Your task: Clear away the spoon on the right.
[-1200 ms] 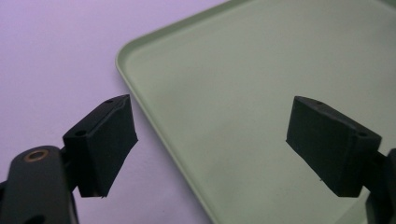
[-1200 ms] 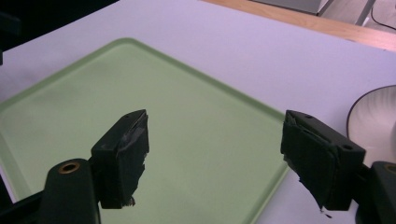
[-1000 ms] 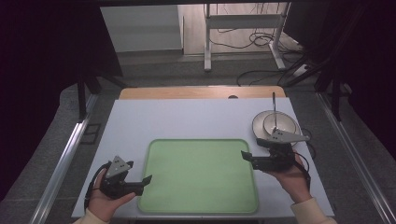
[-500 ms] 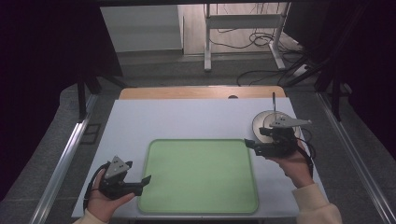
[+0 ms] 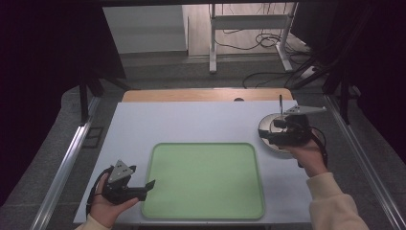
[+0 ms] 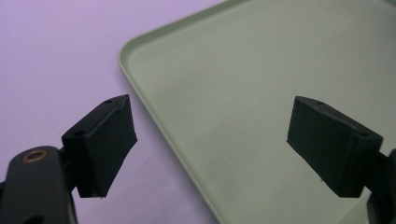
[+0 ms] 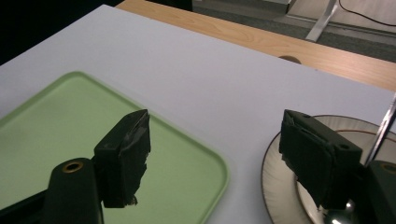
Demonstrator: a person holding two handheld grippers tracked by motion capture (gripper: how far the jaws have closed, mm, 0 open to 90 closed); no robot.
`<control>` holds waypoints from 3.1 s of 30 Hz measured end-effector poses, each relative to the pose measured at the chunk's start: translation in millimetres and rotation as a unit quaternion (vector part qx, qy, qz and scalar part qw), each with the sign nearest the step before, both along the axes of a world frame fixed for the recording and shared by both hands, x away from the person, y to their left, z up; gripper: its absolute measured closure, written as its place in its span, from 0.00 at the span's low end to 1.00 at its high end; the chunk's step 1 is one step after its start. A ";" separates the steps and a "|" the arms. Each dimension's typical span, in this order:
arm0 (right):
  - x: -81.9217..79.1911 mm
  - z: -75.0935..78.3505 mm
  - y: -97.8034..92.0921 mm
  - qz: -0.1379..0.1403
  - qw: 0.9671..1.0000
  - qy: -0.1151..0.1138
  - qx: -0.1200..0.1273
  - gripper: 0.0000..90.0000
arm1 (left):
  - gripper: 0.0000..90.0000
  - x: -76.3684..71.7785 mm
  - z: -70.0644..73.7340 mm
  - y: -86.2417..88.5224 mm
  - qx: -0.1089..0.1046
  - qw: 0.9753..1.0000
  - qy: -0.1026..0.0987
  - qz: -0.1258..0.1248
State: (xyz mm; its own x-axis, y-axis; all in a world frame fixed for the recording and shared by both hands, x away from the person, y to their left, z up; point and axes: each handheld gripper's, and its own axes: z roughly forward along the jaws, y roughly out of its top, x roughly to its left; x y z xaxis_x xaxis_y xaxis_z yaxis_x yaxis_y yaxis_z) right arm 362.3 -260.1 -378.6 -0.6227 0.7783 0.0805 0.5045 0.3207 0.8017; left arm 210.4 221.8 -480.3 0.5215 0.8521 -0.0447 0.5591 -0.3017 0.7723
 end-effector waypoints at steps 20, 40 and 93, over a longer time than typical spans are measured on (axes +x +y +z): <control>52.3 7.6 -13.8 -0.038 0.999 0.019 -0.027 0.29 | 0.17 0.1 -0.1 1.7 0.001 1.000 0.002 0.000; 99.1 -11.2 -42.1 -0.090 0.995 0.040 -0.023 0.29 | 0.17 0.3 -0.1 1.1 0.001 1.000 0.002 -0.002; 155.3 -68.8 -60.7 -0.153 0.983 0.103 0.013 0.75 | 0.16 -0.6 -0.9 4.9 -0.011 1.000 0.005 0.004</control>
State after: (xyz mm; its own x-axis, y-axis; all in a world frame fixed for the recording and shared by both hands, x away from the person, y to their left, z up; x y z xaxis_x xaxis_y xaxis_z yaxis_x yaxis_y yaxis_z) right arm 517.6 -320.8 -447.3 -0.3288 0.9224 0.2028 0.7262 0.1096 0.6787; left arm 209.8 226.7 -481.2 0.5137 0.8551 -0.0697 0.5696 -0.2792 0.7731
